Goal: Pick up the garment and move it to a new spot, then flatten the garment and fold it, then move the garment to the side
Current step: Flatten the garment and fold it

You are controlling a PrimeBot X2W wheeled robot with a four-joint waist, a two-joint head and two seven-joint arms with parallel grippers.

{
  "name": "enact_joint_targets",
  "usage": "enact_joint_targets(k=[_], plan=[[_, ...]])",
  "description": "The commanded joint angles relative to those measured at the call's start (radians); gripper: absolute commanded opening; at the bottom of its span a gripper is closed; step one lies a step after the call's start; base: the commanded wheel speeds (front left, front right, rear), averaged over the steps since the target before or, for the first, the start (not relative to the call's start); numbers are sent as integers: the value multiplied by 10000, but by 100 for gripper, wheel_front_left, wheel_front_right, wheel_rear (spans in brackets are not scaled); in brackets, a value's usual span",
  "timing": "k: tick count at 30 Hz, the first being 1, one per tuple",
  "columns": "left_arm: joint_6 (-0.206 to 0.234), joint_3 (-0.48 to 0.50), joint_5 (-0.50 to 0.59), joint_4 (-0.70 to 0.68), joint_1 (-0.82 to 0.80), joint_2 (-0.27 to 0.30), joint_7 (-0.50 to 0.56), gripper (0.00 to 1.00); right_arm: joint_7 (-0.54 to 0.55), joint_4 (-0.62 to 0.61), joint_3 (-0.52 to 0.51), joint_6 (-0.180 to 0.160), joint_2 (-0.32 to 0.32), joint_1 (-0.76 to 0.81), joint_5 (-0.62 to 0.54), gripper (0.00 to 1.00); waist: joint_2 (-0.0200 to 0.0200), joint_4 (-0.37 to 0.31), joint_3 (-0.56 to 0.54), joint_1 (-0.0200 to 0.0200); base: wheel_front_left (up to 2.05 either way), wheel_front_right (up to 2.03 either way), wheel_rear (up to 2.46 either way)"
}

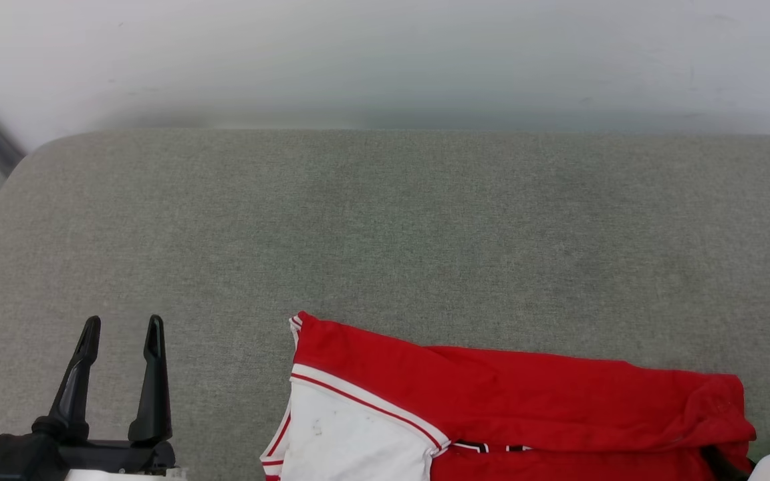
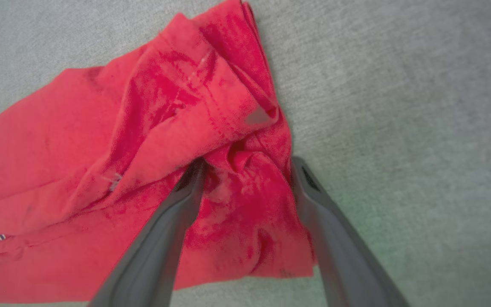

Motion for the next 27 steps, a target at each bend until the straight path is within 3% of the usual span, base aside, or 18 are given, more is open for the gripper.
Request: enact_joint_targets(k=[1, 15, 16, 17, 27], plan=[[-34, 57, 86, -30, -53, -30, -23, 100, -108, 186, 107, -2, 44, -132, 72, 100, 0, 83, 94, 0, 0, 0, 0], [-48, -301, 21, -106, -289, 25, -24, 100, -801, 1198, 1478, 41, 104, -371, 491, 100, 0, 168, 338, 0, 0, 0, 0], [-48, -316, 19, -90, -284, 25, -24, 100, -886, 1215, 1632, 56, 55, -359, 523, 33, 0, 159, 326, 0, 0, 0, 0], [-48, -325, 15, -70, -272, 22, -24, 100, -1049, 1229, 1681, 58, 6, -366, 543, 0, 0, 146, 307, 0, 0, 0, 0], [-49, -339, 5, -21, -98, 11, -24, 100, -2366, 1188, 1123, -5, -960, -714, 622, 0, 0, -50, 25, 0, 0, 0, 0]])
